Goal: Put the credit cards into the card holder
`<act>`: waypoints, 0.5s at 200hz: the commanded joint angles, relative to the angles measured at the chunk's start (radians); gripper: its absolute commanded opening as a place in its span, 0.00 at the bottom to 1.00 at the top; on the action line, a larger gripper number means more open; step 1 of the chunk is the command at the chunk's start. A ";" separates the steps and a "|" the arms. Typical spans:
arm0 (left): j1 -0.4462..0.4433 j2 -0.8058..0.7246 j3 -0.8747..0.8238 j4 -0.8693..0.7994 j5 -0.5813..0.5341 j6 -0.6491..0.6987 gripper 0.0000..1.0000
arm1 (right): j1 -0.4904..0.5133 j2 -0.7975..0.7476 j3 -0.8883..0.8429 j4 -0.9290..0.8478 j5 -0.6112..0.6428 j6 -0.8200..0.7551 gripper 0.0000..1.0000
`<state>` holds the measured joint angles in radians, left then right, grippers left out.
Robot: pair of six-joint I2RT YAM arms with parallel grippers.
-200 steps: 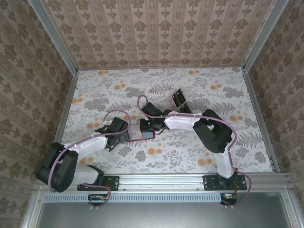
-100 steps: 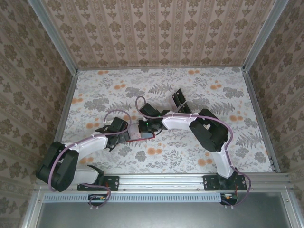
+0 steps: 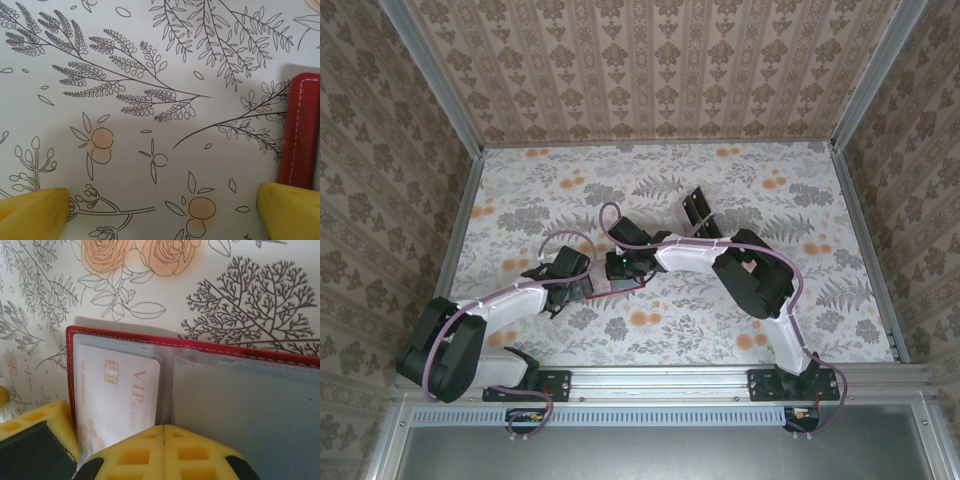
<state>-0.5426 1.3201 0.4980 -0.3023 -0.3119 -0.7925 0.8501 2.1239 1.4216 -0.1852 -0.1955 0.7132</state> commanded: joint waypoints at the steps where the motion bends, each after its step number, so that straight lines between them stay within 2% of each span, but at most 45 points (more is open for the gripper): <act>1: 0.003 0.098 -0.053 0.168 0.163 0.013 1.00 | 0.025 0.025 0.026 -0.016 -0.054 -0.001 0.09; 17: 0.003 0.087 -0.053 0.161 0.163 0.014 1.00 | 0.017 -0.003 0.002 -0.015 -0.043 -0.006 0.11; 45: 0.005 0.044 -0.044 0.127 0.160 0.017 1.00 | -0.010 -0.081 -0.086 0.019 -0.020 -0.001 0.26; 58: 0.010 0.012 -0.038 0.106 0.158 0.017 1.00 | -0.026 -0.115 -0.130 0.044 -0.017 0.005 0.30; 100: 0.044 -0.092 -0.011 0.024 0.146 0.033 1.00 | -0.049 -0.140 -0.229 0.087 -0.019 0.023 0.28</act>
<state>-0.5186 1.2625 0.4950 -0.3176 -0.2687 -0.7891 0.8127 2.0045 1.2427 -0.1223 -0.1963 0.7147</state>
